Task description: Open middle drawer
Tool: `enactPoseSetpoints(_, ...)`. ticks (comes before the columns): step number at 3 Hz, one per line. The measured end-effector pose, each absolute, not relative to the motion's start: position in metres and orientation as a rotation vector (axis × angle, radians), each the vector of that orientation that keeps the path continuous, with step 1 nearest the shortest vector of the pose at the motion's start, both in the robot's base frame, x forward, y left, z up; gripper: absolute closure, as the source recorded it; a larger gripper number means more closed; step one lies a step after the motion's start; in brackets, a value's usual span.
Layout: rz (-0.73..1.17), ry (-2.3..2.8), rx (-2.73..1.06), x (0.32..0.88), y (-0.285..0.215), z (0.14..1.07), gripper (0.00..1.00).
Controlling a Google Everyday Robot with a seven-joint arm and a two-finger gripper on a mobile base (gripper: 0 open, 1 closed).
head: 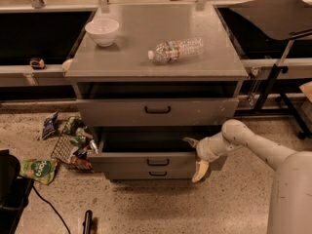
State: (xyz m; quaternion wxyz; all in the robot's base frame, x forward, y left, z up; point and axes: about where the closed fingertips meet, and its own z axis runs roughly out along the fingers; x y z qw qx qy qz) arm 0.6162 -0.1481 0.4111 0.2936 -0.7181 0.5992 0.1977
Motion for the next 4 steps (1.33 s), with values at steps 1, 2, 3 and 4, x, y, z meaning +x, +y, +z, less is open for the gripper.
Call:
enactPoseSetpoints(1,0.571,1.626,-1.943,0.604,-0.147,0.403,0.00)
enactPoseSetpoints(2,0.567,1.654,-1.977,0.595,-0.150,0.406,0.19)
enactPoseSetpoints(3,0.556,1.667,-2.008,0.590,-0.154,0.414,0.42)
enactPoseSetpoints(4,0.562,1.667,-2.032,0.586,-0.155,0.419,0.65)
